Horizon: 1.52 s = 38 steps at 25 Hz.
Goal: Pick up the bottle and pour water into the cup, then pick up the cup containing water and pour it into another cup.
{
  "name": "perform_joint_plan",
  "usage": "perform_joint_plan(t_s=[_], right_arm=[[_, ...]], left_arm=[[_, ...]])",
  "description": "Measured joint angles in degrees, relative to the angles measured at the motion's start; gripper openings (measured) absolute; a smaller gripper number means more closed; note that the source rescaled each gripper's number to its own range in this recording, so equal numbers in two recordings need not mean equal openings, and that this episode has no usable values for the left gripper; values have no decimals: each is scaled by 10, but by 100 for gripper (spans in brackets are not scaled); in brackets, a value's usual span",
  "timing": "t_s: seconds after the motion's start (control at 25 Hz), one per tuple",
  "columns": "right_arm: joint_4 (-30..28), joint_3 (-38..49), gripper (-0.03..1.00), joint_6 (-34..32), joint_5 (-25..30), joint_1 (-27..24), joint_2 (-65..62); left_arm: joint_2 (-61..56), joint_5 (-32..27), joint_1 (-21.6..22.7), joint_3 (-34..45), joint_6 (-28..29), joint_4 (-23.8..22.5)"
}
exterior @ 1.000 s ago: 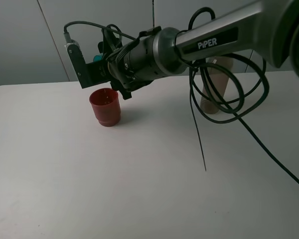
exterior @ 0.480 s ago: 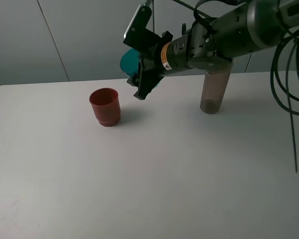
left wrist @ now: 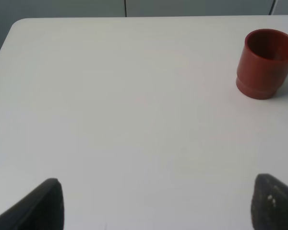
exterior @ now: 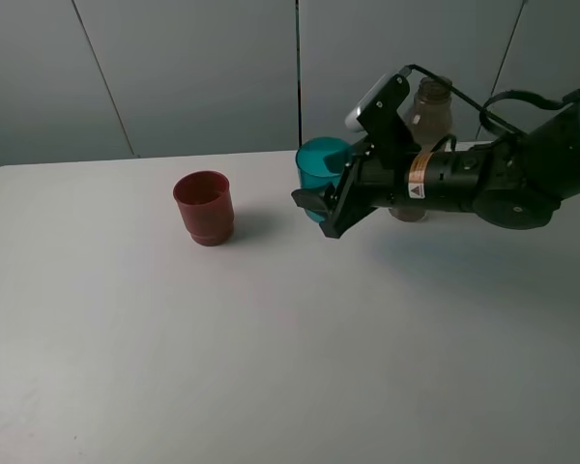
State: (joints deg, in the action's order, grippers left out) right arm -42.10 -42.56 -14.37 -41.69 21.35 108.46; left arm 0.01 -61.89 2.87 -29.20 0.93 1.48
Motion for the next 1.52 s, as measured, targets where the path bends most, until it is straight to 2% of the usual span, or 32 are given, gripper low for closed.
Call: perform_joint_plan(t_s=[0.12, 0.52, 0.92, 0.96, 1.04, 1.08, 1.12, 1.2, 1.36, 1.52], right_arm=[[10, 11, 11, -1, -17, -18, 14], [11, 11, 11, 4, -67, -19, 119], [11, 11, 11, 26, -72, -19, 133], [11, 11, 18, 27, -72, -19, 133], [11, 11, 73, 28, -77, -19, 133], [11, 11, 88, 28, -80, -19, 131], [10, 11, 95, 28, -80, -19, 124], [10, 11, 99, 21, -80, -19, 102], [4, 20, 99, -13, -68, -19, 35], [-31, 28, 99, -135, -1, -19, -37]], left_arm=[[0, 0, 0, 0, 0, 0], [0, 0, 0, 0, 0, 0], [0, 0, 0, 0, 0, 0], [0, 0, 0, 0, 0, 0], [0, 0, 0, 0, 0, 0], [0, 0, 0, 0, 0, 0], [0, 0, 0, 0, 0, 0], [0, 0, 0, 0, 0, 0], [0, 0, 0, 0, 0, 0], [0, 0, 0, 0, 0, 0]])
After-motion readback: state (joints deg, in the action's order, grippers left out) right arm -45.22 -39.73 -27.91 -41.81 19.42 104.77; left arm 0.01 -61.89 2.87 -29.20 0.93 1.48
